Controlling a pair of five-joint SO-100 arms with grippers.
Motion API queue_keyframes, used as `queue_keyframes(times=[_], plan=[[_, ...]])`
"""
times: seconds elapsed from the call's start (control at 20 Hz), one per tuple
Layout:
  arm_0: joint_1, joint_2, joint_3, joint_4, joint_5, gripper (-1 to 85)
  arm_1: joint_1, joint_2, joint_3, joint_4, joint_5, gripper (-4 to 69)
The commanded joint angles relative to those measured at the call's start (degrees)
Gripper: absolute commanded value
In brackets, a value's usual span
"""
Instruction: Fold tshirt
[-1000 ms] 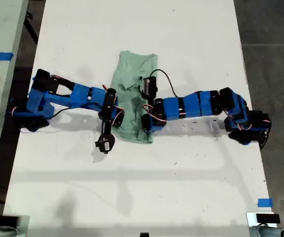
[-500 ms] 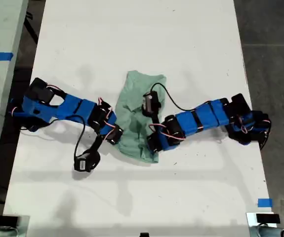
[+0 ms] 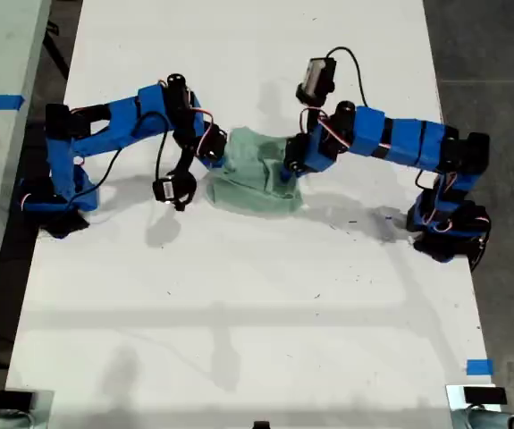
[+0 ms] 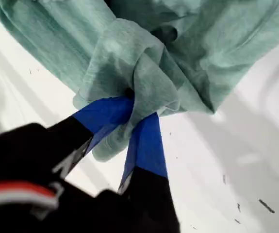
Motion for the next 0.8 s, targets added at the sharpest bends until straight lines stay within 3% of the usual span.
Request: queue_keyframes(times=[0.0,0.3,0.45,0.55,0.65,0.75], plan=[[-6.6,-0.7,-2.8,-3.1,6.0,0.0,6.9,6.1,2.6,-2.5,-3.8,-1.9],[-13.0,-6.7,-3.5,-14.0,17.0,0.0,16.0,4.5,4.5,-7.8,-11.5,-1.9],[-15.0,-15.4,-3.5,-19.0,17.1,0.3,18.0,3.1,12.6,-16.2,-13.0,-2.0],[-17.6,-21.7,-4.0,-20.7,15.7,10.4,20.6,1.3,19.5,-23.5,-13.9,0.0],[-20.8,-25.4,-4.9,-19.3,13.5,18.6,24.0,-3.7,21.7,-25.0,-14.7,27.7],[-22.5,-22.9,-4.8,-15.0,13.0,21.8,26.6,-5.0,22.2,-23.0,-15.4,34.2]])
